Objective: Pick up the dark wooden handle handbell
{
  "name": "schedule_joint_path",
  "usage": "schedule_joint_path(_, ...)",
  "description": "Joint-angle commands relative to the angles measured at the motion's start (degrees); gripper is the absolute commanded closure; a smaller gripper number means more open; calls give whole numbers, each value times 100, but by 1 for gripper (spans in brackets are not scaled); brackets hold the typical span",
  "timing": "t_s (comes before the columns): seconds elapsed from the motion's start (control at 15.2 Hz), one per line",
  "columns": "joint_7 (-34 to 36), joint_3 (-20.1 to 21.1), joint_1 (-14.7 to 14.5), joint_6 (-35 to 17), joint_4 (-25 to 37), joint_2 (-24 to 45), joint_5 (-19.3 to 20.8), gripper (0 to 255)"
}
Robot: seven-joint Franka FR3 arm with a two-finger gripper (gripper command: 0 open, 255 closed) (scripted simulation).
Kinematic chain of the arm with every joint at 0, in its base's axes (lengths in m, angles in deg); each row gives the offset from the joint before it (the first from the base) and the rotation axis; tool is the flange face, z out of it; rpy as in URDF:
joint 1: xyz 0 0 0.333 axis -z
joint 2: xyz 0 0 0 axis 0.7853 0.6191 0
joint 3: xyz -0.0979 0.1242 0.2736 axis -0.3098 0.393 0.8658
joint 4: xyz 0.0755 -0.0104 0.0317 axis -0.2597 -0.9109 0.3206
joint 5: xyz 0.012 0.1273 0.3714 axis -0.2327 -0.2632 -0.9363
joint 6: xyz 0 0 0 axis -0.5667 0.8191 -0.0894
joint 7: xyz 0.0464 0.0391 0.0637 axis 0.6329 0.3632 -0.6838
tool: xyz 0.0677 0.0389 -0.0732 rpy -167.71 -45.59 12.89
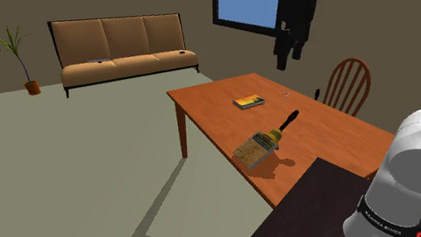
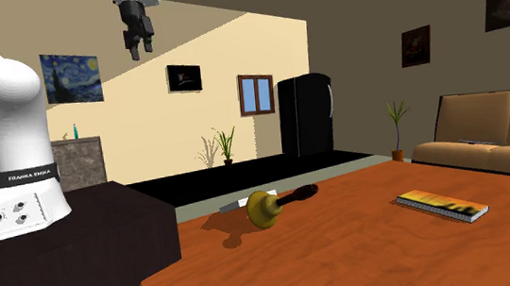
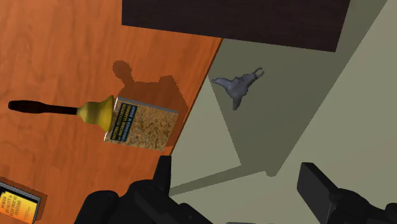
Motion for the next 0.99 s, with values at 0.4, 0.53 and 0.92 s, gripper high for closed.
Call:
schedule_joint_path(0.4,-1392,-861,4,-547,-619,60,410,0)
schedule_joint_path(0.53,-1854,-1154,14,-748,-749,173,555,0)
schedule_joint_path(0.92,-3242,-2037,20,-1410,-909,803,935,0)
